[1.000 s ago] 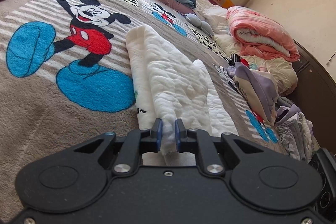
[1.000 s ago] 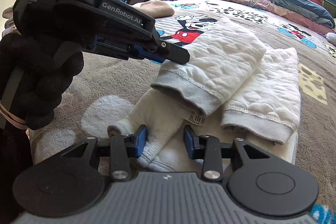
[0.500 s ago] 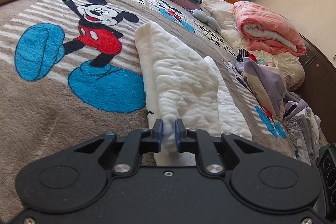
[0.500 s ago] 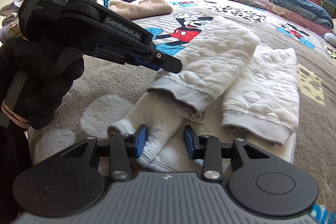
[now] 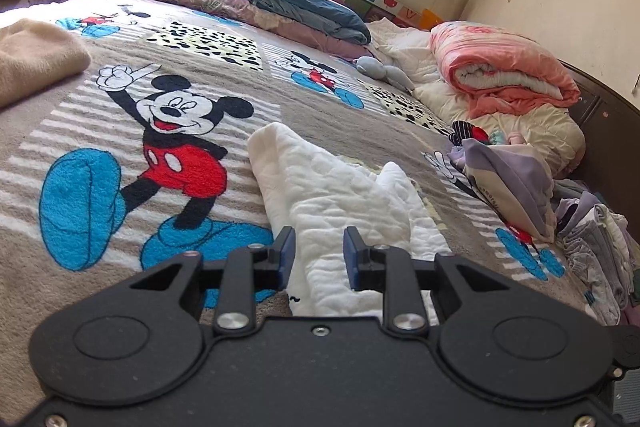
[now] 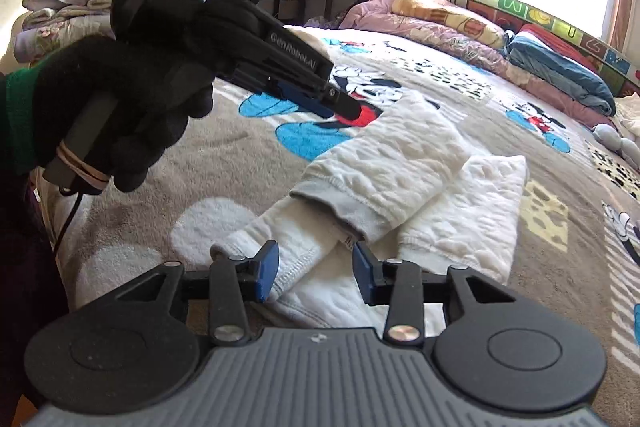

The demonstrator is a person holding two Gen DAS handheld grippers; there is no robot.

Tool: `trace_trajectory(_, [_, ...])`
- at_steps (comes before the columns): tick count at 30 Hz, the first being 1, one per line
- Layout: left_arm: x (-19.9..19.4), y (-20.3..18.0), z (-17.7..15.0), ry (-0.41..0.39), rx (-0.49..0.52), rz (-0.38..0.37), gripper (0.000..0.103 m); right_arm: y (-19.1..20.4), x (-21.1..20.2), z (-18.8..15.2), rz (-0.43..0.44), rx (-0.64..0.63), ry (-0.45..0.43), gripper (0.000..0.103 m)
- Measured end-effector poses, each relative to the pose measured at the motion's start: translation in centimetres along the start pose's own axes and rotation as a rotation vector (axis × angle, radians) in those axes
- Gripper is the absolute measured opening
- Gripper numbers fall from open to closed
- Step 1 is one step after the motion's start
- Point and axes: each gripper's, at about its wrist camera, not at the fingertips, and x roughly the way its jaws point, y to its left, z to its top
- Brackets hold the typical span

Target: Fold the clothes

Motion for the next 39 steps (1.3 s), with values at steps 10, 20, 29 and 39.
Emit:
trace_trajectory(10, [3.9,1.3,3.3,-0.046,-0.054,-0.034,0.023,-0.8,6.3,4.5,-0.02,-0.069,0.006,0.041])
trace_trajectory(20, [10.6,0.2,4.9,0.014,0.181,0.044,0.023,-1.6,8.9,2.2,0.061,-0.083,0.083,0.042])
trace_trajectory(29, [14.4,1.9,4.6,0.086,0.232,0.038,0.023,-1.6,8.9,1.3,0.065,-0.058,0.047,0.043])
trace_trajectory(39, [16.4,2.5,4.6,0.124,0.24,0.031,0.016,-2.0,8.9,0.9,0.065,-0.022,0.03,0.043])
